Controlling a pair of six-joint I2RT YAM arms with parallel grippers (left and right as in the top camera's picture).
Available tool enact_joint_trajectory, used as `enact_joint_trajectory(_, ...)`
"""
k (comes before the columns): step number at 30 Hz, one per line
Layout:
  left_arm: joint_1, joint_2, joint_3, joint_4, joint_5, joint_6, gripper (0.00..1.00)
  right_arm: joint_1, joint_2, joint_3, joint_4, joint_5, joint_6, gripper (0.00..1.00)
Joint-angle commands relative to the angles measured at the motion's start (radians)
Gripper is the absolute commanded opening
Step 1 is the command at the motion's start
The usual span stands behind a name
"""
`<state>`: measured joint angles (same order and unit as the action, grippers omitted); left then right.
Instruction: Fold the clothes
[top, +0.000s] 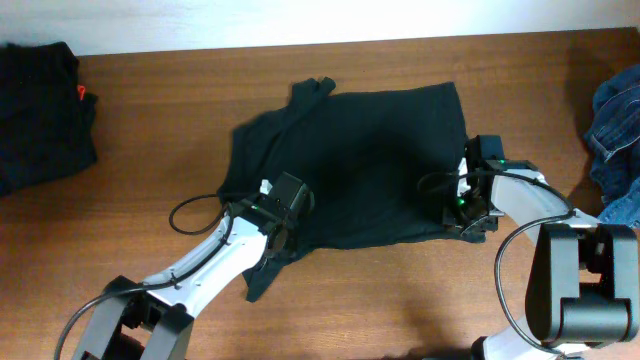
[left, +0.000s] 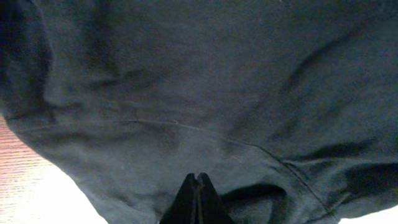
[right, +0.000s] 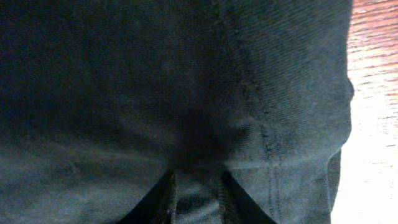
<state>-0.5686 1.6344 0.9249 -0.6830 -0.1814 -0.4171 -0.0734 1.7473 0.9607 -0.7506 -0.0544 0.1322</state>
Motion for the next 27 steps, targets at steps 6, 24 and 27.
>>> enact_joint_trajectory(6,-0.008,0.067,0.011,-0.007,0.009,-0.016,0.01,0.001,0.013,-0.025,0.008,-0.043,0.007,0.28)
enact_joint_trajectory(24,-0.008,0.067,0.011,-0.089,0.496,0.053,0.01,0.001,0.013,-0.025,0.008,-0.043,0.007,0.28)
enact_joint_trajectory(27,-0.008,0.067,0.011,-0.088,0.563,0.084,0.01,0.001,0.013,-0.025,0.008,-0.043,0.007,0.28)
